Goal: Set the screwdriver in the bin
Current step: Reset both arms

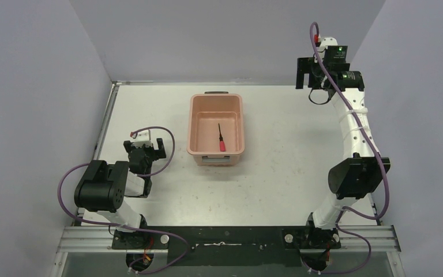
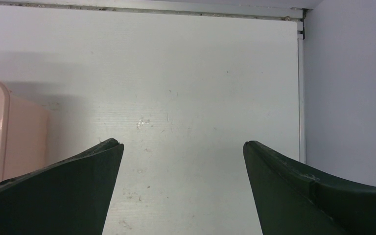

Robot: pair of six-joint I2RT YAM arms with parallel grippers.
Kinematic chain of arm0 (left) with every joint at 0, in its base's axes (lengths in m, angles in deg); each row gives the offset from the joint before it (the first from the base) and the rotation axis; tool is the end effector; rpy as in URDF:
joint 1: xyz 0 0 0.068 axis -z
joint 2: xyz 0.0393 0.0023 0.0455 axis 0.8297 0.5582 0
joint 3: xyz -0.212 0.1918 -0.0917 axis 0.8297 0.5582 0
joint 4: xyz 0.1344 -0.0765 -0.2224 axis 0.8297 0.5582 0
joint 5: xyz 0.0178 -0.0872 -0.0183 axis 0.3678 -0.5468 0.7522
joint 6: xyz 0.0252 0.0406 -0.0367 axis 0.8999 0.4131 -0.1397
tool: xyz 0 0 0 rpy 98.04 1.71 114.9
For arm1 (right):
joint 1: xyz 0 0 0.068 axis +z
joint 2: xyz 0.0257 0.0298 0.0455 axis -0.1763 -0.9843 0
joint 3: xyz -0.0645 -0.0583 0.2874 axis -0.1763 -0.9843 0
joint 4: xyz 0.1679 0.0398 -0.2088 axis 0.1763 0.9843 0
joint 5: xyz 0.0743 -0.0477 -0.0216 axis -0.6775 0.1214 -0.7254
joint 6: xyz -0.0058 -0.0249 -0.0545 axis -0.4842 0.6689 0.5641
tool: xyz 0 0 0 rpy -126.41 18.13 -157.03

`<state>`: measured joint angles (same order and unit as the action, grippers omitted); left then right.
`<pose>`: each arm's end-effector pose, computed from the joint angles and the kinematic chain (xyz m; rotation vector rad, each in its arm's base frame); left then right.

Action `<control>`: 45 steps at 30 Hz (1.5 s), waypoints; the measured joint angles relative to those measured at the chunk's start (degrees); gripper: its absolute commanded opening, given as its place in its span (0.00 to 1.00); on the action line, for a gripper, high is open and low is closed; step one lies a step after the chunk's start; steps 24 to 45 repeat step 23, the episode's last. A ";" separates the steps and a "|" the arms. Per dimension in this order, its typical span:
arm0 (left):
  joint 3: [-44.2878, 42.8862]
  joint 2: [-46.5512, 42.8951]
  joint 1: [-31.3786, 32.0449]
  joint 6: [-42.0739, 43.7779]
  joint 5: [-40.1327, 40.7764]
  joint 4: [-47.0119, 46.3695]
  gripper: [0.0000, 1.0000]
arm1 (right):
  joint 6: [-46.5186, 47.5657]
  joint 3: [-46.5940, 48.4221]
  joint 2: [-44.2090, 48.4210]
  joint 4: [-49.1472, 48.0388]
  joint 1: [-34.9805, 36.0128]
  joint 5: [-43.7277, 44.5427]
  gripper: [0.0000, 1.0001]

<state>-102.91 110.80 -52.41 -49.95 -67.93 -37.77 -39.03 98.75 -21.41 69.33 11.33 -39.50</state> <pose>0.2550 -0.0087 0.1429 -0.1022 1.7635 0.0768 0.4101 0.0120 0.4404 -0.0728 2.1883 0.0954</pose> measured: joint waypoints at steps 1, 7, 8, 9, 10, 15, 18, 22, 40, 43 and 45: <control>0.00 0.00 0.00 0.00 0.00 0.00 0.97 | -0.15 -0.90 0.46 -0.33 0.02 0.00 1.00; 0.00 0.00 0.00 0.00 -0.02 0.00 0.97 | -0.98 -6.32 3.85 -2.12 0.04 -0.13 1.00; 0.00 0.00 0.00 0.00 0.00 0.00 0.97 | -1.01 -6.62 4.04 -2.38 0.04 -0.26 1.00; 0.00 0.00 0.00 0.00 -0.02 0.00 0.97 | -1.05 -6.91 4.24 -2.82 0.04 -0.33 1.00; 0.00 0.00 0.00 0.00 -0.02 0.00 0.97 | -1.09 -7.17 4.33 -3.21 0.04 -0.44 1.00; 0.00 0.00 0.00 0.00 -0.02 0.00 0.97 | -1.20 -7.91 4.87 -3.96 0.04 -0.68 1.00; 0.00 0.00 0.00 0.00 -0.02 0.00 0.97 | -1.33 -8.00 4.94 -4.59 0.04 -0.90 1.00; 0.00 0.00 0.00 0.00 0.00 0.00 0.97 | -2.21 -8.11 4.94 -5.05 0.04 -0.87 1.00; 0.00 0.00 0.00 0.00 -0.02 0.00 0.97 | -2.51 -8.07 4.94 -5.01 0.04 -0.85 1.00; 0.00 0.00 0.00 0.00 -0.02 0.00 0.97 | -2.51 -8.07 4.94 -5.01 0.04 -0.85 1.00; 0.00 0.00 0.00 0.00 -0.02 0.00 0.97 | -2.51 -8.07 4.94 -5.01 0.04 -0.85 1.00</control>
